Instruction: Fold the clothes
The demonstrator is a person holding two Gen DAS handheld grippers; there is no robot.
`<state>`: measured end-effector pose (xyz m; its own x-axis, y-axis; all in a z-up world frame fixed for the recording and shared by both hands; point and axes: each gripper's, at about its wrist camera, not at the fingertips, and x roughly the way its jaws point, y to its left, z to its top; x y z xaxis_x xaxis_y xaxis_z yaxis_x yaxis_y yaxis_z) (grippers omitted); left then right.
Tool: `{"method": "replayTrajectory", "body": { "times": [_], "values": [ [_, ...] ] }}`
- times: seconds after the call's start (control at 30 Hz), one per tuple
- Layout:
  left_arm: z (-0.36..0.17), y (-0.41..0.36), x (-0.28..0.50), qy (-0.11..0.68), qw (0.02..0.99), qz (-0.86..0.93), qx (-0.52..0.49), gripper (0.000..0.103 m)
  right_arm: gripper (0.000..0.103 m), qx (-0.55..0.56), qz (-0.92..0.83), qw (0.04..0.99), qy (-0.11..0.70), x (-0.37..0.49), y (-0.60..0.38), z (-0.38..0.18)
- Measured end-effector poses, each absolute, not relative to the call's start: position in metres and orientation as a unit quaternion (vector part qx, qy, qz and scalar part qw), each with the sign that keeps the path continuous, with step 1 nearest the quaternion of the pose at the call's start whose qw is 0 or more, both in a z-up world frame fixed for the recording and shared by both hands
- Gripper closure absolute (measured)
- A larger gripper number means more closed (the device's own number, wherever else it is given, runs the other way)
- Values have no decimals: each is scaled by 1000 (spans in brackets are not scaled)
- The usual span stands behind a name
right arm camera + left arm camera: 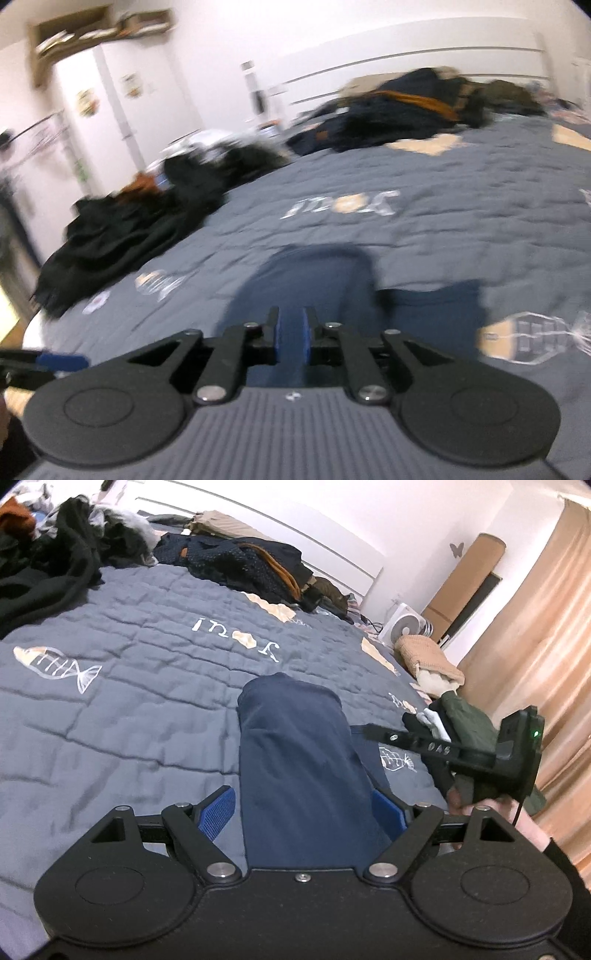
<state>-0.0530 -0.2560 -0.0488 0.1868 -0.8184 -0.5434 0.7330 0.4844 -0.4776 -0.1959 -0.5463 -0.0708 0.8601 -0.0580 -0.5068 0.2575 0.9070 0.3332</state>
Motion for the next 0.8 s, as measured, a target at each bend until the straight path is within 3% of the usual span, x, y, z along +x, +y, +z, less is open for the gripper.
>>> {"method": "replayTrajectory", "body": {
  "times": [0.13,0.53,0.8],
  "values": [
    [-47,-275,-47,387,760,-521,-41,23,65,224,-98,937,251,-199,-563,-81],
    [-30,-360,-33,368,692,-621,-21,23,54,234,-85,928,277,-183,-581,-105],
    [-46,-355,-23,381,680,-626,-21,23,46,238,-86,922,293,-171,-582,-122]
  ]
}}
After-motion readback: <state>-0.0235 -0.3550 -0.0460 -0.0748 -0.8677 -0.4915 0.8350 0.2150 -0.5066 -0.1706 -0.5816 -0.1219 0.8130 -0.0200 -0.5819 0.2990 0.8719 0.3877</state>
